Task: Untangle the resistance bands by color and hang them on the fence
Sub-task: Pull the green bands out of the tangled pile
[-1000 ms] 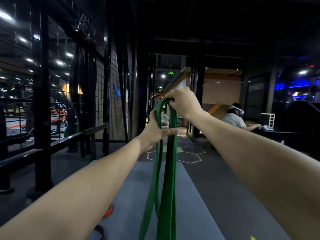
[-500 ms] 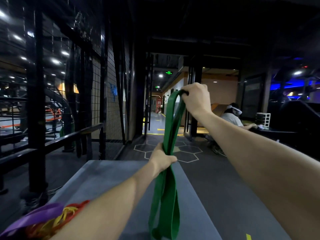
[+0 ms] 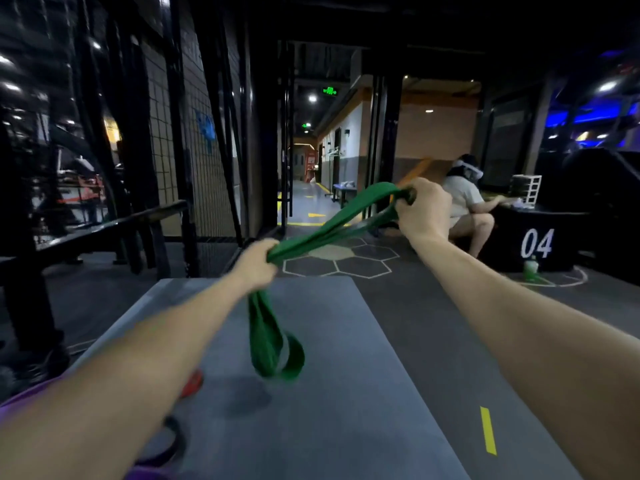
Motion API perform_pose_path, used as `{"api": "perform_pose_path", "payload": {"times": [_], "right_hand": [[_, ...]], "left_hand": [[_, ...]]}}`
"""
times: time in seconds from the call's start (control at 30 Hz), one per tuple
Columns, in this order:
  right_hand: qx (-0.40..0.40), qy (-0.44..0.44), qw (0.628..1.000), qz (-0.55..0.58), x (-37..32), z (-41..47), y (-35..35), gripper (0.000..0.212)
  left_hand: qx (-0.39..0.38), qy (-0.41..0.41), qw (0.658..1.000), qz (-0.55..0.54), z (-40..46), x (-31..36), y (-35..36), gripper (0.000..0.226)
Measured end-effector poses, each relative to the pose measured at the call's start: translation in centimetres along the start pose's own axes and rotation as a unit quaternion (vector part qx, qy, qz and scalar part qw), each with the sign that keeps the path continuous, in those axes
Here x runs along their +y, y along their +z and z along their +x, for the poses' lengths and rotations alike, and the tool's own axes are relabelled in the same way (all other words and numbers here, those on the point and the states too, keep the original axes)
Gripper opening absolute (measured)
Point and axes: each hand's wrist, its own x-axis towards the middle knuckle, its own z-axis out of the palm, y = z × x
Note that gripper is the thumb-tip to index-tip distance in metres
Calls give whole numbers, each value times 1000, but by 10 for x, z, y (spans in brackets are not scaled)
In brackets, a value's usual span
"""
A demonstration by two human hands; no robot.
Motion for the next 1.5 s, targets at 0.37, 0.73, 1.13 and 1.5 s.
{"api": "perform_pose_path", "payload": {"times": [0.37, 0.73, 1.13, 1.5], "right_hand": [[-61, 228, 963, 129, 117, -58, 162, 32], [-136, 279, 949, -50, 259, -117, 201, 36], [-148, -112, 939, -290, 233, -133, 210, 46], [-317, -95, 934, -130, 166, -200, 282, 25]], "left_hand": [[-33, -6, 971, 237, 86, -115, 44, 51], [-148, -66, 970, 183, 50, -191, 224, 55], [-180, 61, 978, 81, 26, -212, 201, 46], [-184, 67, 979, 50, 31, -213, 192, 41]]}}
